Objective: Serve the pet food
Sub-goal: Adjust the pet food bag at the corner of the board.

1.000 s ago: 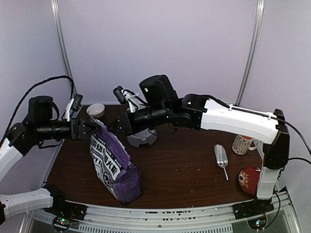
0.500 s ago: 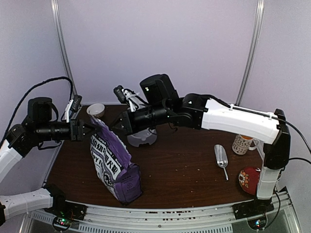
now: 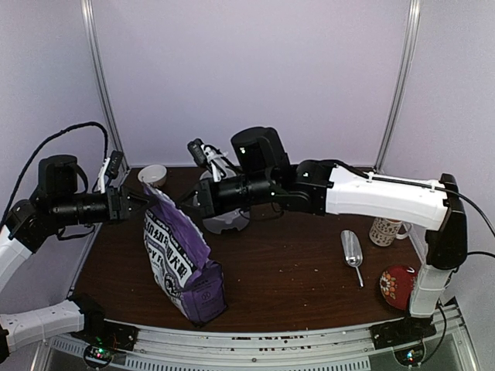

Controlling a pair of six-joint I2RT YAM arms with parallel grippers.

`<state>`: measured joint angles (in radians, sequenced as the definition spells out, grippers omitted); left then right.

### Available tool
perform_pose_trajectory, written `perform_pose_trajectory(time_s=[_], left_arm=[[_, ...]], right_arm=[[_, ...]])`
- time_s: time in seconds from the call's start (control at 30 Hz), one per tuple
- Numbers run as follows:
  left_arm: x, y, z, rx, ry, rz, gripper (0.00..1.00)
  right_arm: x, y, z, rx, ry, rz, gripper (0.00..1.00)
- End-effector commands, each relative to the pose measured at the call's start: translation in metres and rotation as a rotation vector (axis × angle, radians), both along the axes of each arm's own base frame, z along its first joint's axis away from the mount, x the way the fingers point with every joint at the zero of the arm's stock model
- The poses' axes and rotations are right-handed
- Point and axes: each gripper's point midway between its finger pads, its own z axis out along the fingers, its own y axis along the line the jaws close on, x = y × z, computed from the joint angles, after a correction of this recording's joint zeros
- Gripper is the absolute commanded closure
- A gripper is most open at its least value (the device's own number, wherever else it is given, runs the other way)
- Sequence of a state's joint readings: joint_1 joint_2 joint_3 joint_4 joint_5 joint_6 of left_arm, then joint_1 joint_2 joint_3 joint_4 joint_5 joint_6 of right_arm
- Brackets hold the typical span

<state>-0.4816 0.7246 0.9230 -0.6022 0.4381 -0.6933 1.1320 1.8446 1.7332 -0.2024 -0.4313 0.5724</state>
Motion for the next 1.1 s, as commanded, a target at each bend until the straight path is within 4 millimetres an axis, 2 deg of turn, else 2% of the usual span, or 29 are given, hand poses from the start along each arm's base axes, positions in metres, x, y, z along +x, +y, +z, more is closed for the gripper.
perform_pose_trajectory(time_s=[0.0, 0.33, 0.6, 0.77, 1.07], left_arm=[[0.003, 0.001, 0.022, -0.076, 0.011, 0.051, 0.43], [0.007, -0.001, 0.021, -0.157, 0.13, 0.127, 0.47], [0.007, -0.004, 0.028, -0.188, 0.159, 0.147, 0.44], [0.007, -0.014, 0.032, -0.188, 0.173, 0.121, 0.43], [0.007, -0.022, 0.02, -0.172, 0.215, 0.12, 0.45]], right_arm=[[-0.005, -0.008, 0.003, 0.016, 0.017, 0.011, 1.0], [-0.006, -0.009, -0.006, 0.012, 0.022, 0.015, 1.0], [-0.006, -0.011, -0.015, -0.013, 0.015, 0.005, 1.0], [-0.005, -0.012, -0.017, -0.021, 0.006, 0.001, 1.0], [-0.011, -0.011, -0.016, -0.016, 0.0, 0.015, 1.0]])
